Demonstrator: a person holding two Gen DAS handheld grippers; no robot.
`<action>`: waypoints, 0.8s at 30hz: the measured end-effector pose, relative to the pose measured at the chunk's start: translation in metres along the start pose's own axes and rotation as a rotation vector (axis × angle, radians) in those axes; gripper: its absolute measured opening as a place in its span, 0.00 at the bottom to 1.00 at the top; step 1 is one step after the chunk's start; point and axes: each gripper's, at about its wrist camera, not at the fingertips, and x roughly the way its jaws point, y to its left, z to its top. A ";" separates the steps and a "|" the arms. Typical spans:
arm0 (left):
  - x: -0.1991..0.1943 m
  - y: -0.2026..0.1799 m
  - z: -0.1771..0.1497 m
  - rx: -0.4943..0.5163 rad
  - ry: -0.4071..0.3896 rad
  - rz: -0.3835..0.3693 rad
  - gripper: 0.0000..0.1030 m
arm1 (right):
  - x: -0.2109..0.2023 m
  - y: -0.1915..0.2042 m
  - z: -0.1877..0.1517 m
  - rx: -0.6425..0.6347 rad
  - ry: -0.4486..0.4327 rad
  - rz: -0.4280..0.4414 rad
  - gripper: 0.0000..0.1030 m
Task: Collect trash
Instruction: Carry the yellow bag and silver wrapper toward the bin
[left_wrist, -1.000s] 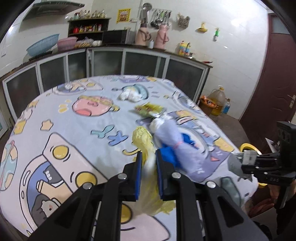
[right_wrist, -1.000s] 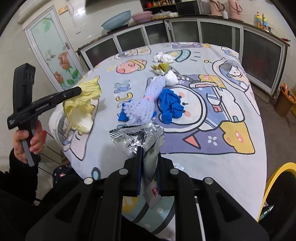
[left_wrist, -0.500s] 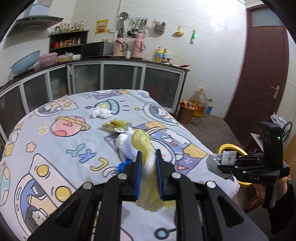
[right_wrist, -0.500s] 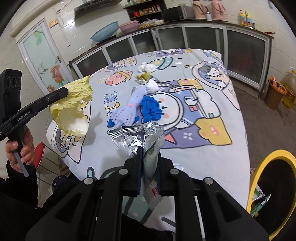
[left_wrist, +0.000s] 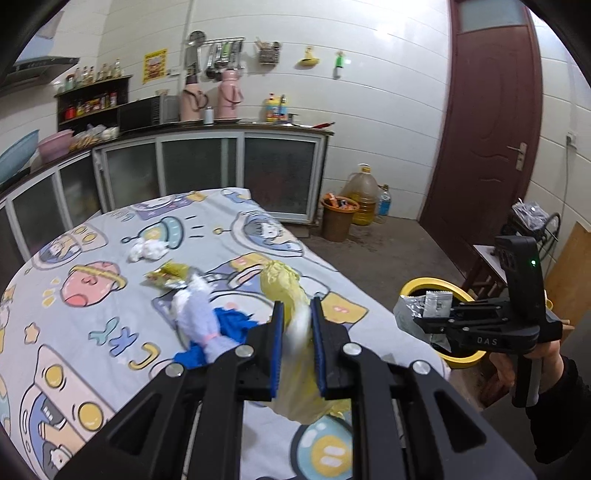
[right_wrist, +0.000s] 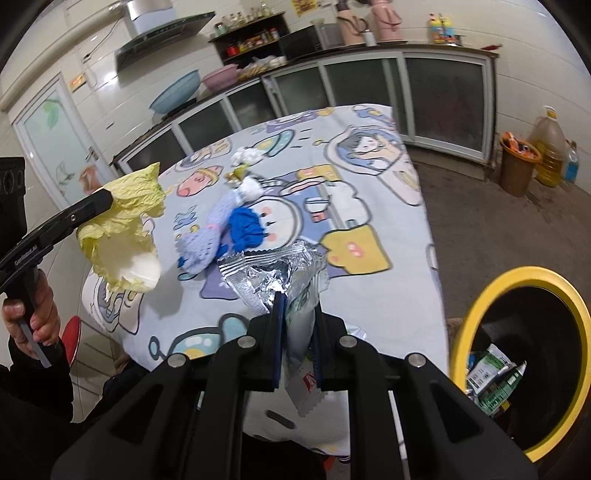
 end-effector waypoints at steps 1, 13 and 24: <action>0.002 -0.005 0.002 0.010 0.000 -0.007 0.13 | -0.004 -0.007 -0.001 0.012 -0.008 -0.011 0.12; 0.043 -0.067 0.032 0.104 0.006 -0.143 0.13 | -0.047 -0.067 -0.012 0.120 -0.085 -0.136 0.12; 0.085 -0.130 0.050 0.175 0.013 -0.281 0.13 | -0.078 -0.127 -0.036 0.247 -0.141 -0.288 0.13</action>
